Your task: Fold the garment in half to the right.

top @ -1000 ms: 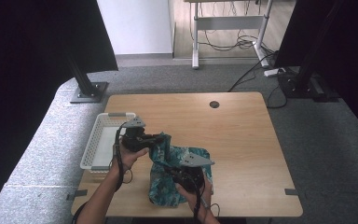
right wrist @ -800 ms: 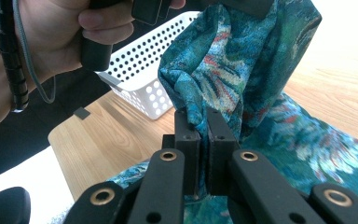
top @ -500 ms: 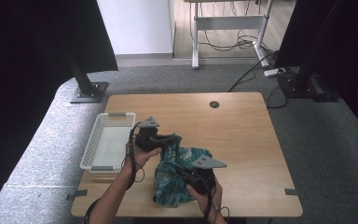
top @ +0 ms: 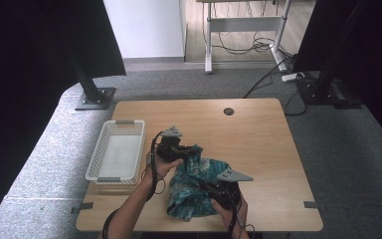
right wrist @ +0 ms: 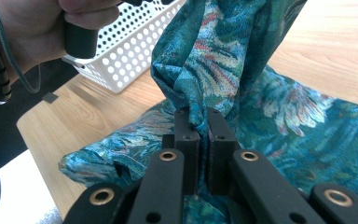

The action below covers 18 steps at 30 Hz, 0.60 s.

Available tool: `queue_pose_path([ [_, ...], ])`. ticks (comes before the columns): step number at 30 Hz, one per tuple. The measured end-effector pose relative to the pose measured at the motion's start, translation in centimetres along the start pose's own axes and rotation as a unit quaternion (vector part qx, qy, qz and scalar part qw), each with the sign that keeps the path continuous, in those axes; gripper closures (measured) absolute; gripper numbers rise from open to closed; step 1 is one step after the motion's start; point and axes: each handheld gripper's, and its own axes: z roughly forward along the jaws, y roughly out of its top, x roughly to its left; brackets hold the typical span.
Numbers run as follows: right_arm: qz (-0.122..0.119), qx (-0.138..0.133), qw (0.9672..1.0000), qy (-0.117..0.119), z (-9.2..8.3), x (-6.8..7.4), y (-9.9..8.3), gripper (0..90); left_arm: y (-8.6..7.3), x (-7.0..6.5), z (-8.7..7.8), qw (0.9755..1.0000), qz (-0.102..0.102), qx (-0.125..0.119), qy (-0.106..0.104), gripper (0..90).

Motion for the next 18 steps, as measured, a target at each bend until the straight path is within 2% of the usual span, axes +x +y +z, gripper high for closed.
queue_pose_path([
  [5, 0.005, 0.011, 0.9999, -0.010, -0.2, -0.7, -0.7, 85.7, -0.3, -0.3, 1.5, 0.9999, 0.001, 0.010, -0.003, 82.7],
  [12, 0.024, 0.032, 0.9988, -0.029, -0.3, -1.8, -2.0, 85.7, -0.7, -0.8, 2.8, 0.9998, 0.003, 0.019, -0.003, 82.7],
  [18, 0.029, 0.041, 0.9978, -0.042, -0.6, -2.5, -2.7, 85.6, -1.2, -1.0, 4.0, 0.9997, 0.000, 0.024, -0.004, 82.6],
])
